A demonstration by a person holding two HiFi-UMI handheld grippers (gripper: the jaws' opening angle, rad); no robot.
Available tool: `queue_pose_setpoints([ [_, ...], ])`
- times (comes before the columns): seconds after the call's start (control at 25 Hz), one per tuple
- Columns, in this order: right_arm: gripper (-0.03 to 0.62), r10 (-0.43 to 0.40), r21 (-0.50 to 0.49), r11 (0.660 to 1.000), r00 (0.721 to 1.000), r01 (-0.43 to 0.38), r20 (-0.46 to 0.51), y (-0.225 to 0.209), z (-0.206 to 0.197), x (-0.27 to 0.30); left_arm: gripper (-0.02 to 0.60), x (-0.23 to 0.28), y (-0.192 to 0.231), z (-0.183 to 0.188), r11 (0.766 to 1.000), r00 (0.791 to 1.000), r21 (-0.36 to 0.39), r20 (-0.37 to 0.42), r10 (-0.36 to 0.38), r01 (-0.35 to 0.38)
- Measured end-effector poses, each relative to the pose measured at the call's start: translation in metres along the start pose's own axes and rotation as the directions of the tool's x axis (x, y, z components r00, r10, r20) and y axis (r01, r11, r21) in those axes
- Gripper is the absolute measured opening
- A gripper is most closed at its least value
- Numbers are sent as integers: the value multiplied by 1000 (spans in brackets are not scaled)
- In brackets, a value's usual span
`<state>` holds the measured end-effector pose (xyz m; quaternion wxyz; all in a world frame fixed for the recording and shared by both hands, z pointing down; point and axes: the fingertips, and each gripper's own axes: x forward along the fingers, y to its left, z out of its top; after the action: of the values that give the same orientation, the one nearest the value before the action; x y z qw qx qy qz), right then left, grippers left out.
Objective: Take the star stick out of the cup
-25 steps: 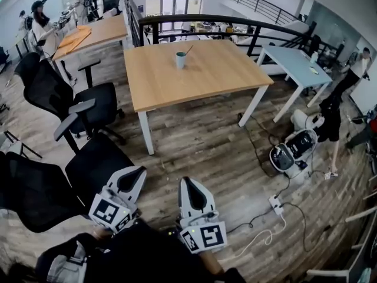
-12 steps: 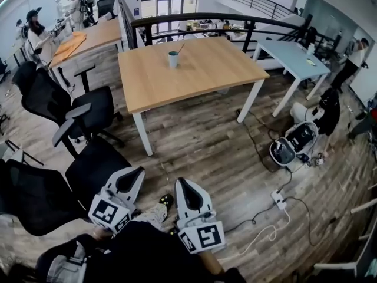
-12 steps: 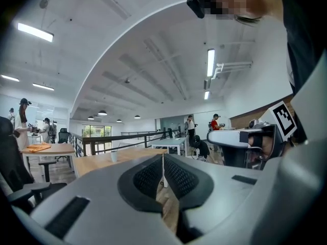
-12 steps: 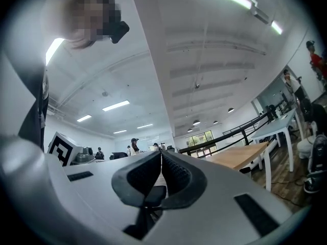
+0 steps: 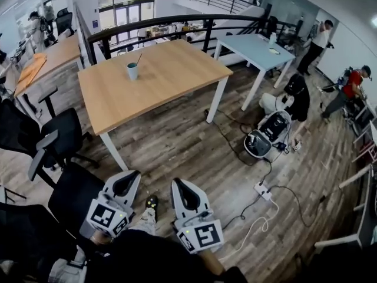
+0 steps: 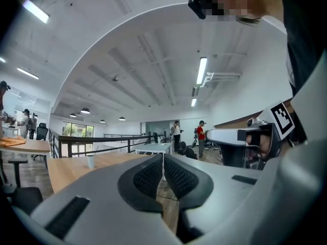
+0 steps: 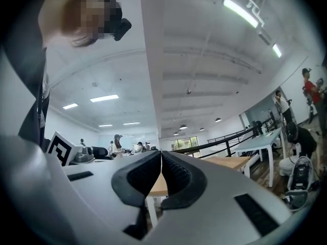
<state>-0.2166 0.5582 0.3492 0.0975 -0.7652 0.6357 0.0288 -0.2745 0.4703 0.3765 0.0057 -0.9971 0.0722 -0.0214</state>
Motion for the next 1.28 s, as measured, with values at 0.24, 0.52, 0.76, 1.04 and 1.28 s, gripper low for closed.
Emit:
queue_pose_setpoints([
  [0.24, 21, -21, -21, 1000, 999, 21, -38, -22, -13, 44, 23, 40, 32, -5, 999, 999, -19, 21, -39, 40],
  [0.52, 21, 15, -55, 998, 999, -17, -50, -32, -18, 115, 23, 72, 94, -5, 999, 999, -30, 31, -26, 27],
  [0.76, 21, 31, -69, 997, 997, -36, -76, -33, -19, 175, 23, 94, 150, 5, 999, 999, -50, 46, -18, 20],
  [1.04, 21, 20, -79, 997, 995, -27, -99, -39, -27, 234, 23, 121, 200, 5, 997, 997, -70, 78, -31, 36],
  [1.28, 21, 20, -95, 995, 997, -27, -68, -39, -26, 286, 23, 137, 251, -1, 996, 996, -84, 84, -20, 27],
])
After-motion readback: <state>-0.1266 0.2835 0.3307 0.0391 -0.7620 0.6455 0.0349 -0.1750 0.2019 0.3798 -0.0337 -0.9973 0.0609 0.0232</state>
